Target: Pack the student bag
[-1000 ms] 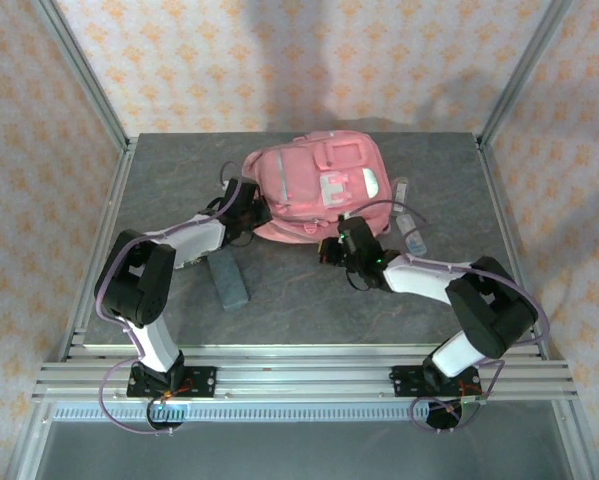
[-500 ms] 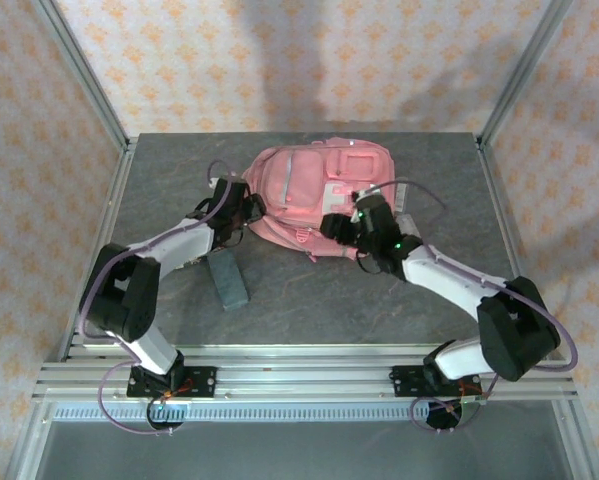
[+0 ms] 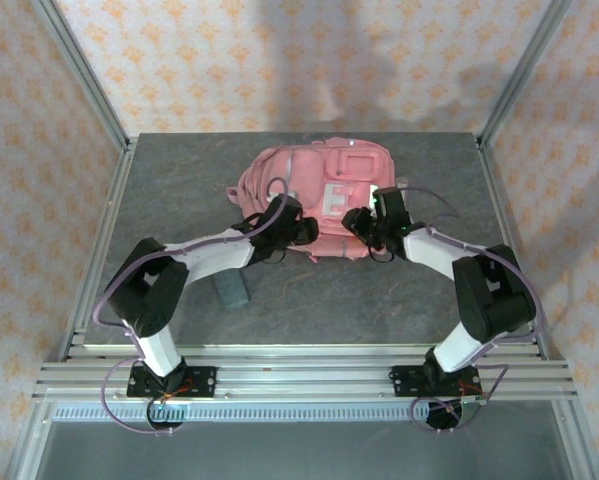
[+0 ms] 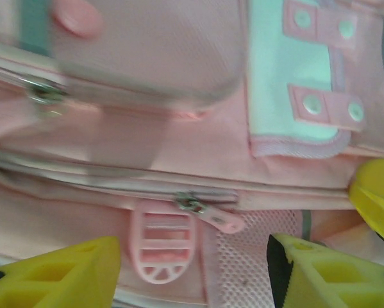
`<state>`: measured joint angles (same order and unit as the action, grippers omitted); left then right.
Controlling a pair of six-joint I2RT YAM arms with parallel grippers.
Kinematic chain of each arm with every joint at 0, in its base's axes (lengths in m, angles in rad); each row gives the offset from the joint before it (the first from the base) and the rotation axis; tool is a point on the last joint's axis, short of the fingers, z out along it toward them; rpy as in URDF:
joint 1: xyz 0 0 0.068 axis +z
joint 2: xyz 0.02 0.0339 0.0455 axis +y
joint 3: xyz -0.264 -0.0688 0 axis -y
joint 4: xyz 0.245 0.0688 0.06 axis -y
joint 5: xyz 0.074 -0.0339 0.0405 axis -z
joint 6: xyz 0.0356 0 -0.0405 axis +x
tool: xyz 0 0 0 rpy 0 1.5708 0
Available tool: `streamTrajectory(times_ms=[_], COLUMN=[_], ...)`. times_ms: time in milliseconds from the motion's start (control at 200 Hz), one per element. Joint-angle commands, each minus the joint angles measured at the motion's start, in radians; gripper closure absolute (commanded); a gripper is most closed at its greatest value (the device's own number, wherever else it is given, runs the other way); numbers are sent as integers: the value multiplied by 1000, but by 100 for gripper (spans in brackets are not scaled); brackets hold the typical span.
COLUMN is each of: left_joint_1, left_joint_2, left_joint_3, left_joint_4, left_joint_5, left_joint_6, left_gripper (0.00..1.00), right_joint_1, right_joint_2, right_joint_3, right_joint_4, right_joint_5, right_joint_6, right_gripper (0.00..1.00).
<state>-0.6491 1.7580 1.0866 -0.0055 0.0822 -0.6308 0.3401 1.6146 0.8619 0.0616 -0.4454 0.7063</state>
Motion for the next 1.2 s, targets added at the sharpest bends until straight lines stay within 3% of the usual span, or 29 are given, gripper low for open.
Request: streamTrajectory(times_ms=[0, 235, 546, 786, 996, 1191], left_joint_1=[-35, -46, -46, -46, -46, -46], left_joint_2=[57, 143, 139, 132, 128, 125], left_joint_3=[76, 116, 61, 32, 17, 19], left_joint_4=[-40, -46, -15, -4, -2, -1], left_joint_5=[-66, -116, -122, -112, -110, -110], left_joint_6=[-2, -30, -40, -47, -49, -50], left_gripper=[35, 37, 40, 41, 42, 42], right_joint_1=[-5, -19, -19, -21, -40, -38], right_joint_2=[34, 68, -24, 12, 113, 184], right_joint_3=[-21, -44, -181, -180, -124, -59], right_joint_4=[27, 79, 116, 158, 222, 130], right_joint_5=[-11, -28, -5, 25, 63, 66], right_joint_6=[73, 177, 227, 267, 533, 687], right_gripper=[54, 50, 48, 48, 52, 60])
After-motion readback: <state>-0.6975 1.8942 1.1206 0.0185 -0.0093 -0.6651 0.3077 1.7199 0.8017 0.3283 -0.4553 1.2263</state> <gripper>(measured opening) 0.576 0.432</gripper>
